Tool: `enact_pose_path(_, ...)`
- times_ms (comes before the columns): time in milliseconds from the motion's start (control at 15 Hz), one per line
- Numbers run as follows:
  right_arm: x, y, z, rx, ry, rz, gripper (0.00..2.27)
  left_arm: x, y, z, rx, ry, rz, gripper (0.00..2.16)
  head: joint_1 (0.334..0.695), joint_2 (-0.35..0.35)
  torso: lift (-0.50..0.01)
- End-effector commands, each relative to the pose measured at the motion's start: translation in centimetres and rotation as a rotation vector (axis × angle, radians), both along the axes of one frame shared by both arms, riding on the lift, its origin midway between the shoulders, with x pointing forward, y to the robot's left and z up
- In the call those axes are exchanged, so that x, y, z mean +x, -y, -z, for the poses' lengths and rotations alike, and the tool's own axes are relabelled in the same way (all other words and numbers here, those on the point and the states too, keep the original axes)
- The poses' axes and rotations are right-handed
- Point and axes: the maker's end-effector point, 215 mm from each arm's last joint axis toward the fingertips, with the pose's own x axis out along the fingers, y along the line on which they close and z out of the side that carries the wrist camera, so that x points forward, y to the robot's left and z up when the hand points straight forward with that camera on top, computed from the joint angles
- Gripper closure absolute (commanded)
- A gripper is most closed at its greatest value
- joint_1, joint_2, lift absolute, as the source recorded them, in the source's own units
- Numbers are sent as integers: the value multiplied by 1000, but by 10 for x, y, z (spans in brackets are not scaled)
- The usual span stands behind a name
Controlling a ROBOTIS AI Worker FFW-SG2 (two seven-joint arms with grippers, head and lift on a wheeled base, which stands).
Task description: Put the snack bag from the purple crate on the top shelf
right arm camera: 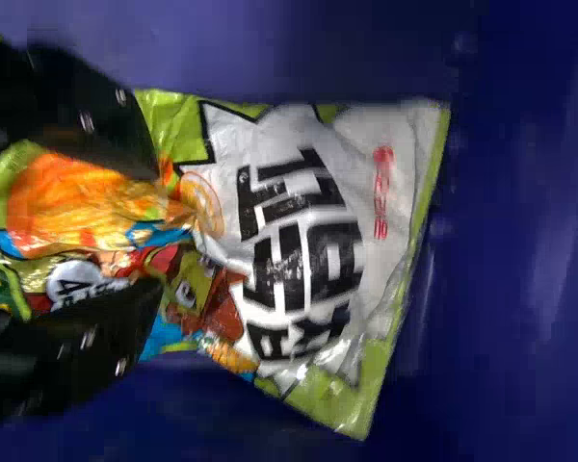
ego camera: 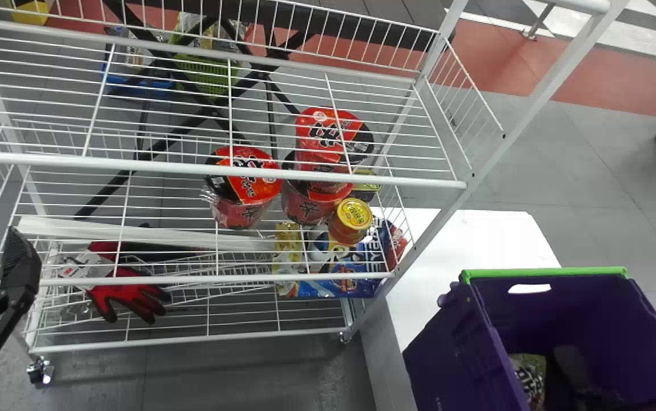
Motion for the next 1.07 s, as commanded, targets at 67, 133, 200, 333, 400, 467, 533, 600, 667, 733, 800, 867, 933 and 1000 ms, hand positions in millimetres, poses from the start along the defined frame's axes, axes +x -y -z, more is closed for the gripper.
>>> enact_pose_path(67, -12, -1, 1, 16, -27, 61, 2017, 1, 0, 2, -2, -5, -1, 124, 695, -350, -451)
enact_pose_path(133, -14, -1, 1, 23, -25, 70, 2017, 2, 0, 2, -1, -4, -1, 124, 695, -350, -451)
enact_pose_path(200, -11, 0, 0, 19, -21, 69, 2017, 2, 0, 2, -3, -3, -2, 124, 695, -350, -451)
enact_pose_path(333, -15, 2, -3, 16, -38, 79, 2017, 3, 1, 4, -2, -10, -3, 124, 695, -350, -441)
enact_pose_path(400, -17, 3, -5, 17, -51, 83, 2017, 3, 1, 4, -3, -10, -4, 124, 695, -350, -449)
enact_pose_path(467, -18, 3, -7, 22, -55, 115, 2020, 3, 1, 6, -2, -15, -3, 124, 695, -350, -446)
enact_pose_path(533, -21, 2, -8, 21, -69, 138, 2209, 3, 1, 6, -2, -15, -3, 124, 695, -350, -446)
enact_pose_path(600, -20, 0, -9, 35, -60, 175, 2243, 4, 2, 5, -4, -14, -2, 124, 695, -350, -447)
enact_pose_path(667, -14, -2, -10, 52, -29, 201, 2243, 4, 2, 7, -3, -18, -2, 124, 695, -350, -447)
enact_pose_path(733, -12, -5, -11, 68, -22, 209, 2243, 4, 2, 7, -3, -18, -2, 124, 695, -350, -447)
enact_pose_path(800, -7, -7, -10, 74, -1, 198, 2243, 4, 1, 7, -2, -19, -4, 124, 695, -350, -447)
enact_pose_path(867, 8, -8, -12, 97, 102, 173, 2240, 4, 1, 8, -1, -22, -4, 124, 695, -350, -447)
enact_pose_path(933, 19, -13, -16, 130, 181, 148, 2172, 4, 1, 9, -1, -24, -5, 124, 695, -350, -447)
enact_pose_path(1000, 21, -16, -14, 121, 199, 114, 2172, 4, 1, 9, 0, -25, -5, 124, 695, -350, -447)
